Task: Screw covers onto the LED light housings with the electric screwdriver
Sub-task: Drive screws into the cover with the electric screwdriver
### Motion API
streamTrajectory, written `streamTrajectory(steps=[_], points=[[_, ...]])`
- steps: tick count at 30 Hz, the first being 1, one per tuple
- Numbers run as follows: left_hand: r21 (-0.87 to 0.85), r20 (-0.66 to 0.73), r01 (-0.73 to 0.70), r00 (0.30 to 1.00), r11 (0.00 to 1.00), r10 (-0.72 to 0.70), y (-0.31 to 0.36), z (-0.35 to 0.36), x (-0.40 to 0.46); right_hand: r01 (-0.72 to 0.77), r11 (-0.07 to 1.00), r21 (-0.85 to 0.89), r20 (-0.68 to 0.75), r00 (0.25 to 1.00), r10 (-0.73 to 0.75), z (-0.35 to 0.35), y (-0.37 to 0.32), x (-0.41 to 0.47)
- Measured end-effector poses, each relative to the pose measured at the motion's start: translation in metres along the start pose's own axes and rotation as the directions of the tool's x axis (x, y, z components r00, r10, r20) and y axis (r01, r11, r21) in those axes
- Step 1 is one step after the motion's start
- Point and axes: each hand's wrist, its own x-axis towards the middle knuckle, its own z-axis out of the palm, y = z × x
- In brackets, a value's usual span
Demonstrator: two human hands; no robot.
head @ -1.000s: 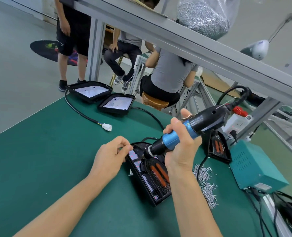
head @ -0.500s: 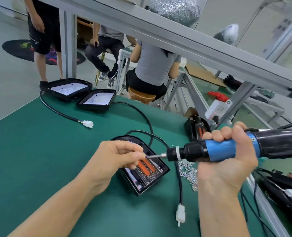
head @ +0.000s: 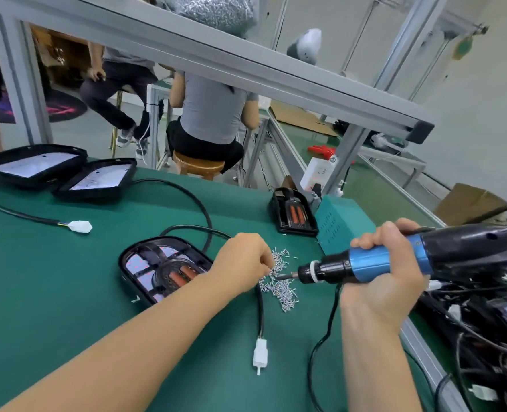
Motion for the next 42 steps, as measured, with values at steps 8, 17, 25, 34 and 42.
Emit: streamTrajectory(steps=[8,17,25,34,42], points=[[0.541,0.121,-0.073,0.993,0.838,0.009,0.01,0.056,0.025,0.025,0.999,-0.041,-0.056,0.998,-0.027,-0.029,-0.002,0.017],[-0.412,0.052,0.121,0.993,0.903,-0.11,-0.005,0.0,-0.006,-0.123,0.976,0.18,-0.018,0.992,0.129,-0.016,-0.008,0.017],[-0.394,-0.431,0.105,0.856,0.913,-0.285,-0.069,-0.058,-0.083,-0.341,0.921,0.187,0.245,0.924,0.292,0.025,0.015,-0.028],[-0.171,-0.565,0.251,0.767,0.953,-0.303,-0.101,-0.04,-0.126,-0.344,0.938,-0.05,0.364,0.868,0.338,0.046,0.054,-0.071],[-0.076,-0.552,0.228,0.801,0.971,-0.231,-0.096,-0.025,-0.123,-0.337,0.935,-0.109,0.393,0.85,0.352,0.045,0.055,-0.071]])
